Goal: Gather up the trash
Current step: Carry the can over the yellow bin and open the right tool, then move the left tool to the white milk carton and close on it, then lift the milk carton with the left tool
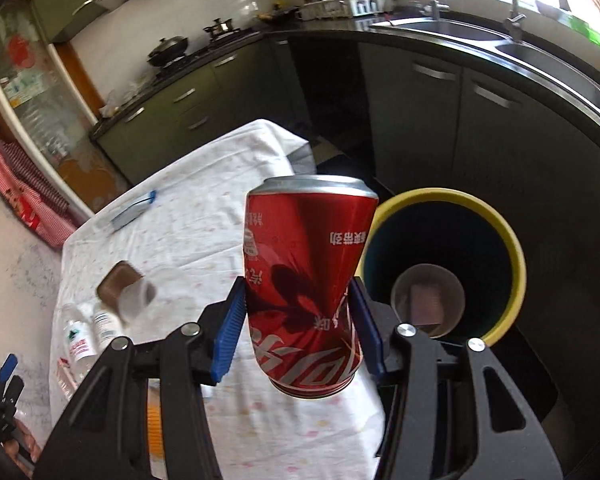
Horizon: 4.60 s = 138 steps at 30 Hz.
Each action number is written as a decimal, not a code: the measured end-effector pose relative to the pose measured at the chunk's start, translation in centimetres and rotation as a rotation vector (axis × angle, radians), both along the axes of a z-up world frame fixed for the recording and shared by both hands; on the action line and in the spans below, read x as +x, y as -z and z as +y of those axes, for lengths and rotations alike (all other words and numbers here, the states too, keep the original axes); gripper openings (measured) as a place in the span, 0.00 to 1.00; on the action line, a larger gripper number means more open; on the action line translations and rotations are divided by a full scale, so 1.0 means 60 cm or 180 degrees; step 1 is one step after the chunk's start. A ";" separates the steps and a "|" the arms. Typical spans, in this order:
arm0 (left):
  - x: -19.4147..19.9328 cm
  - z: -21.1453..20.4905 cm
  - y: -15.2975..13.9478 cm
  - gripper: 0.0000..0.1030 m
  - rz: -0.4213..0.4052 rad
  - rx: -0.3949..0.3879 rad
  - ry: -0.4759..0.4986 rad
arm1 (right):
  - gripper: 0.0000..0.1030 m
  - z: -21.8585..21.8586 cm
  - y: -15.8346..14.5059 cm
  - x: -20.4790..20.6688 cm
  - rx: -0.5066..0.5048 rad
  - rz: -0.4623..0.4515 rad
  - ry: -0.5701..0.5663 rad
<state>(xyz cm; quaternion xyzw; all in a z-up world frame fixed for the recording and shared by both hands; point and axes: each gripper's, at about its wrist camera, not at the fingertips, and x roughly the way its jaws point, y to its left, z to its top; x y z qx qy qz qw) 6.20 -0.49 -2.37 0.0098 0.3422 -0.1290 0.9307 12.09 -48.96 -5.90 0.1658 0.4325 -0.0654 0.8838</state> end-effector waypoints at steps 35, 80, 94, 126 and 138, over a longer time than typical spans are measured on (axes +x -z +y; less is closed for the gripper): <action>0.005 -0.084 0.029 0.95 0.0261 0.0153 0.0304 | 0.70 -0.038 0.071 -0.033 0.0017 -0.0075 0.0069; 0.087 -0.089 0.099 0.80 0.0723 0.1635 0.2855 | 0.72 0.048 0.088 -0.031 0.0001 0.0080 -0.0332; 0.045 -0.065 0.113 0.77 0.1175 0.1533 0.3146 | 0.74 0.064 0.096 -0.019 0.0026 0.0139 -0.0414; 0.015 -0.058 0.134 0.39 0.1050 0.1057 0.2439 | 0.75 0.080 0.091 -0.026 0.0158 0.0068 -0.0558; -0.014 -0.043 0.075 0.37 0.0826 0.0974 0.2269 | 0.75 0.084 0.094 -0.028 0.0214 0.0055 -0.0617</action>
